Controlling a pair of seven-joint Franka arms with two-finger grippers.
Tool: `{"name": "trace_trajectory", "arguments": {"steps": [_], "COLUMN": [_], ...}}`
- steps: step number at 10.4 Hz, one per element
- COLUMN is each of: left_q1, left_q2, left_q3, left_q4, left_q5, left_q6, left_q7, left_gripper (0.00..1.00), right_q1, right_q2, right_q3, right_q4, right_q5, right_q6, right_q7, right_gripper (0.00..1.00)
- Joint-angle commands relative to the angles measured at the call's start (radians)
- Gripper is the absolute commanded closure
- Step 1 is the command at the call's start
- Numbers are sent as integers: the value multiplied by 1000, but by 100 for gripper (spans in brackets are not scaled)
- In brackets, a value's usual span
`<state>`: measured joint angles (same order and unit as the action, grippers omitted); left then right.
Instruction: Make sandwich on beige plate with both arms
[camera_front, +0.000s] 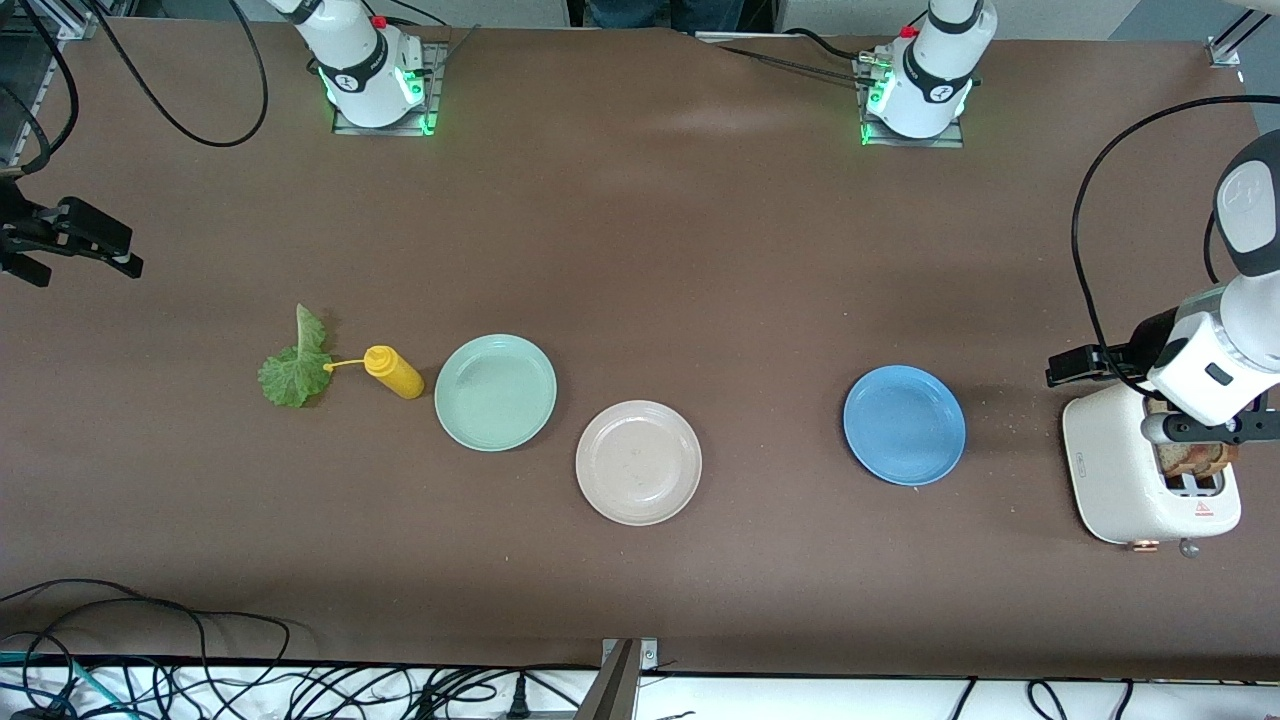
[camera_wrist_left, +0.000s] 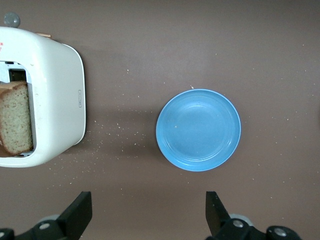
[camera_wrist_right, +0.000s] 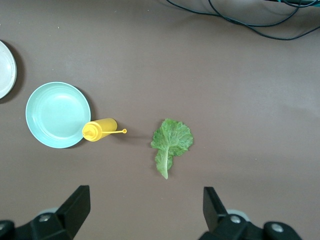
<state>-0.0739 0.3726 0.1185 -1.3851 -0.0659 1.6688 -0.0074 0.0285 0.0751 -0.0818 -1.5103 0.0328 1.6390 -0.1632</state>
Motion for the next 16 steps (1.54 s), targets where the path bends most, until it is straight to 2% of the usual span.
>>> {"name": "trace_trajectory", "arguments": {"steps": [1, 16], "left_q1": [3, 40], "left_q2": [6, 22], "left_q3": [1, 7], "left_q4": [20, 41], "left_q5": [17, 21], "left_q6": [-1, -1], "left_q7": [24, 116], "left_gripper": [0, 0], "right_q1": [2, 2], "right_q2": [-8, -6], "right_q3": [5, 7], "right_q4": [10, 10], "right_q5": [-8, -4], "right_q6": [-1, -1], "right_q7": [5, -2], "right_gripper": [0, 0]}}
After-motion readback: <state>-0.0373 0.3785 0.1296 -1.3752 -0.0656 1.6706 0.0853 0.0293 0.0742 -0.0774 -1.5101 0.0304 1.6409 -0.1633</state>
